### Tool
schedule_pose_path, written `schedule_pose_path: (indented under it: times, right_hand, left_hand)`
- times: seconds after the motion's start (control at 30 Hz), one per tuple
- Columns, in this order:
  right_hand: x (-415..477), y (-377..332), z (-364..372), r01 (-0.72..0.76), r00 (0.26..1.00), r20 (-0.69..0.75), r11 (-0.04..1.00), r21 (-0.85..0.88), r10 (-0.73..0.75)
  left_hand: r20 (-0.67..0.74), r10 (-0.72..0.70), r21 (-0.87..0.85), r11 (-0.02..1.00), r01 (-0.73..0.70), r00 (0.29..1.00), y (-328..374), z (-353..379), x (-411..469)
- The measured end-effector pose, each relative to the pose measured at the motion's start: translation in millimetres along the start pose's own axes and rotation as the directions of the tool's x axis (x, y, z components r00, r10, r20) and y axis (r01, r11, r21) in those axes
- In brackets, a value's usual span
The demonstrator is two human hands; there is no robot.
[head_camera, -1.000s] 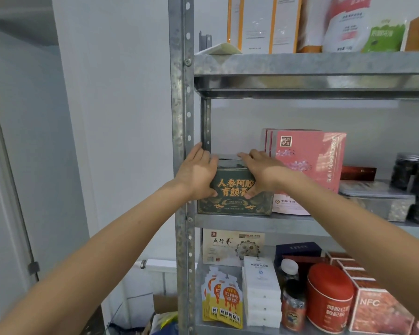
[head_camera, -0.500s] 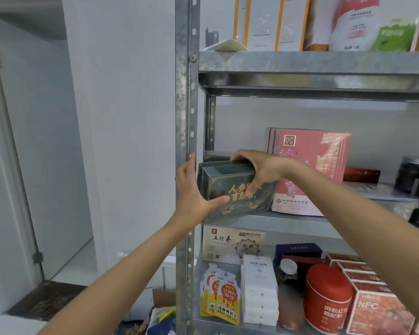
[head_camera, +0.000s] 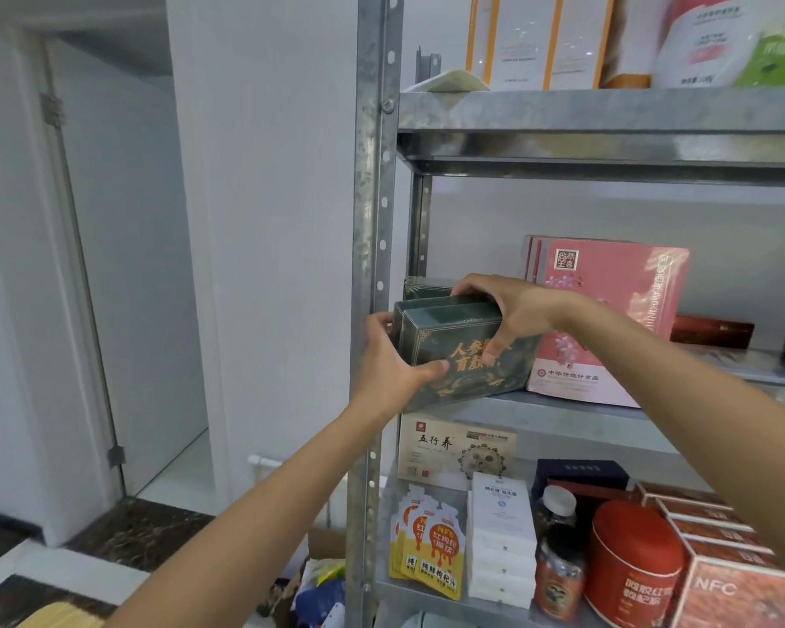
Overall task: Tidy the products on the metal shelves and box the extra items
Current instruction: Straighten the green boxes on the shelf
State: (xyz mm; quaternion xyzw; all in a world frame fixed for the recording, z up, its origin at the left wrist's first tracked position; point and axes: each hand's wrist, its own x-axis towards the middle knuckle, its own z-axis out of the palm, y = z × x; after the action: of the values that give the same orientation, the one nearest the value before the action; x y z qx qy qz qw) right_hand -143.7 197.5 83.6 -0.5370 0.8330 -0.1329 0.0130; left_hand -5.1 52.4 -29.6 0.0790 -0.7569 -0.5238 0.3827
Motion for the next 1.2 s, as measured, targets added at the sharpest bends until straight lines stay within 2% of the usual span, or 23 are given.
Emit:
schedule_pose_path:
  times: [0.23,0.4,0.5,0.57,0.63,0.73,0.9,1.03,1.1,1.2]
  right_hand:
    - [-4.0,-14.0,-0.5,0.047,0.998,0.034,0.998,-0.049,-0.045]
    - [-8.2,-17.1,10.1,0.118,0.993,0.021,0.989,0.092,-0.12]
    - [-8.4,-8.2,20.7,0.116,0.993,0.013,0.993,-0.014,-0.116]
    - [-1.4,-1.2,29.5,0.024,0.998,-0.057,0.999,-0.027,-0.025]
    - [9.6,3.7,37.7,-0.077,0.974,-0.216,0.997,-0.03,0.069]
    - [26.3,12.4,45.7,-0.177,0.918,-0.379,0.975,-0.133,0.115]
    - [53.6,14.4,47.8,-0.188,0.938,-0.336,0.936,-0.298,0.082]
    - [80.3,-5.5,42.3,-0.147,0.948,-0.316,0.94,-0.307,0.045]
    - [93.6,-12.3,39.5,-0.193,0.946,-0.314,0.924,-0.331,0.085]
    - [111.2,-20.0,39.6,-0.318,0.934,-0.28,0.869,-0.38,0.22]
  left_hand:
    - [-0.204,0.05,-0.033,0.998,-0.057,0.978,13.1,9.6,-19.8]
    - [-0.34,0.077,-0.058,0.993,-0.103,0.937,29.7,-17.1,-41.4]
    - [-0.384,0.118,0.011,0.992,-0.123,0.916,47.6,-59.7,-52.9]
    - [-0.328,0.086,0.098,0.994,-0.057,0.941,64.5,-92.2,-56.9]
    - [-0.241,0.023,0.218,0.976,0.031,0.97,80.2,-115.5,-56.0]
    - [-0.086,-0.048,0.461,0.884,0.082,0.995,89.8,-122.5,-54.9]
    - [0.065,-0.115,0.673,0.738,0.042,0.991,75.2,-104.9,-58.2]
    - [0.098,-0.112,0.712,0.702,0.009,0.989,55.7,-97.0,-53.5]
    - [0.104,-0.11,0.72,0.694,0.002,0.989,47.6,-94.6,-50.4]
    - [0.124,-0.113,0.741,0.672,-0.016,0.986,37.9,-92.9,-44.7]
